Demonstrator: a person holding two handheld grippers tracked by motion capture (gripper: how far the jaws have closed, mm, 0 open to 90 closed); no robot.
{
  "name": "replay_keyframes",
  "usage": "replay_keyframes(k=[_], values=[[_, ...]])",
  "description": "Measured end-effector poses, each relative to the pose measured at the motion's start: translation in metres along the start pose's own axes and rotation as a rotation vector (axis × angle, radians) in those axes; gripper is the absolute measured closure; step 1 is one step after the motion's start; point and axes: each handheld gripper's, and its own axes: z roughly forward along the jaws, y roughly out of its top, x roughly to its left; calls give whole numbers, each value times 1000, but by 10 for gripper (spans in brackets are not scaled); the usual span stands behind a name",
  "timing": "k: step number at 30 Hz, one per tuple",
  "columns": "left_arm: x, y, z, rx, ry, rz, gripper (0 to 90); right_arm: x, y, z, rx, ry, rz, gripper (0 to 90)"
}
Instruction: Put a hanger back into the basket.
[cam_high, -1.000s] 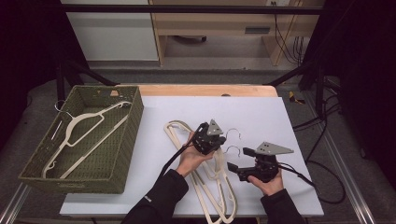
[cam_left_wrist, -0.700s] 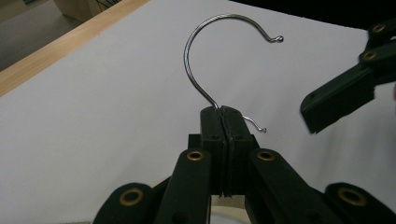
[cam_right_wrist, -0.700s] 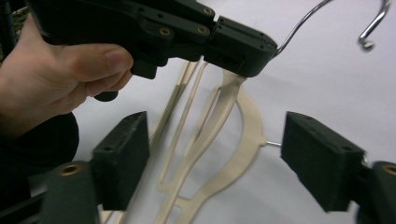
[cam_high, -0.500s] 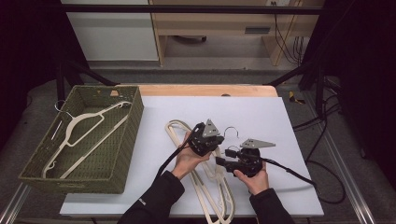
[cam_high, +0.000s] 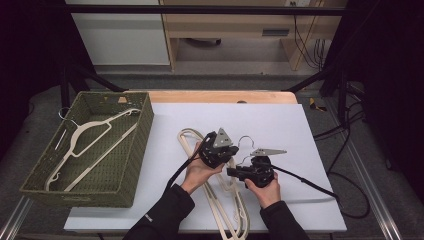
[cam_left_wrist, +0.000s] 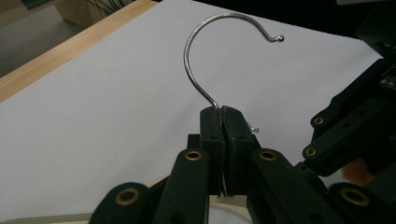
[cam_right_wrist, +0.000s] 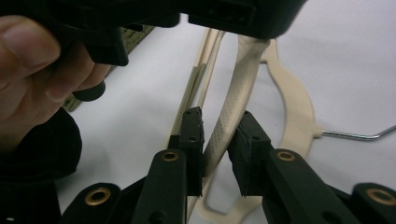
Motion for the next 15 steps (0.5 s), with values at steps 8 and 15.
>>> replay_keyframes(k=[8,15], values=[[18,-6,-52,-60,30,-46,467,3,1,-6,-18,28,24,802],[27,-23,-104,-72,64,-56,272,7,4,-16,-45,42,38,852]])
